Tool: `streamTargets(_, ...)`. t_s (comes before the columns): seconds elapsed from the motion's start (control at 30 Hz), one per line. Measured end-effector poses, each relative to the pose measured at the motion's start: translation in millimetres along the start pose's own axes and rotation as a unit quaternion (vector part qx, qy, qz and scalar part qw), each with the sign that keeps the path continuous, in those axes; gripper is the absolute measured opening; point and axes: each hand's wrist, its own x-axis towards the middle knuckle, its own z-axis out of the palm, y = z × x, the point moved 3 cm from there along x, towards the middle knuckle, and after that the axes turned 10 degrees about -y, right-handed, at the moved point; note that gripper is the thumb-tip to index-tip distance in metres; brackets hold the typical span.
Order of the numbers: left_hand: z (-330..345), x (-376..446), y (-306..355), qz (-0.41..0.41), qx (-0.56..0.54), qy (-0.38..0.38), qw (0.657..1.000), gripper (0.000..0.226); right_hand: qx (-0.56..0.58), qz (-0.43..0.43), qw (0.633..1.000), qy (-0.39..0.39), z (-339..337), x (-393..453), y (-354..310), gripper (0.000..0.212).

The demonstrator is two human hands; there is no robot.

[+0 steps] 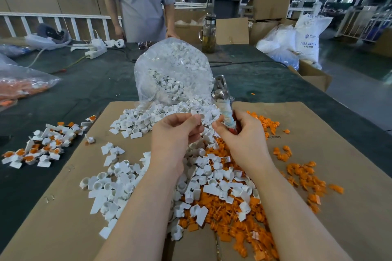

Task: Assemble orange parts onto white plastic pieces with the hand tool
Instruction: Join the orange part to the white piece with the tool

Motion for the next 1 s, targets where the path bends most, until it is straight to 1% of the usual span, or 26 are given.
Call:
streamTargets(0.13,1.3,-0.5,-0.4,0.001,-0.002,-0.003,1.000,0.010,0.007,-0.023,1.000,0.011,-0.8,0.1,-3.2,0.013)
streamTargets(0.4,5.0,-2.1,-2.0,-0.010,0.005,-0.028,1.000,0.008,0.054,-0.037,0.998,0.008,1.6,-0.3,-3.6,0.005)
streamTargets(0.5,6.1,-2.0,-2.3,-0.012,0.014,-0.034,0.999,0.008,0.070,-0.040,0.997,0.016,1.5,-1.1,-5.4,0.010)
streamTargets(0.7,8.1,-3.0,-2.3,-0.016,0.011,-0.050,0.999,0.008,0.061,-0.056,0.996,0.028,2.3,-1.2,-10.1,0.021)
streamTargets(0.83,10.4,-4.2,-2.2,-0.013,0.017,-0.053,0.998,0.012,0.053,-0.058,0.996,0.034,2.1,-1.0,-11.3,0.018)
streamTargets(0.93,12.6,-4.9,-2.9,-0.014,0.013,-0.061,0.998,0.011,0.038,-0.054,0.997,0.040,2.9,-0.5,-10.7,0.003)
streamTargets(1.0,12.8,-4.6,-2.9,-0.012,0.011,-0.059,0.998,0.013,0.022,-0.047,0.998,0.046,3.4,0.1,-9.3,0.009)
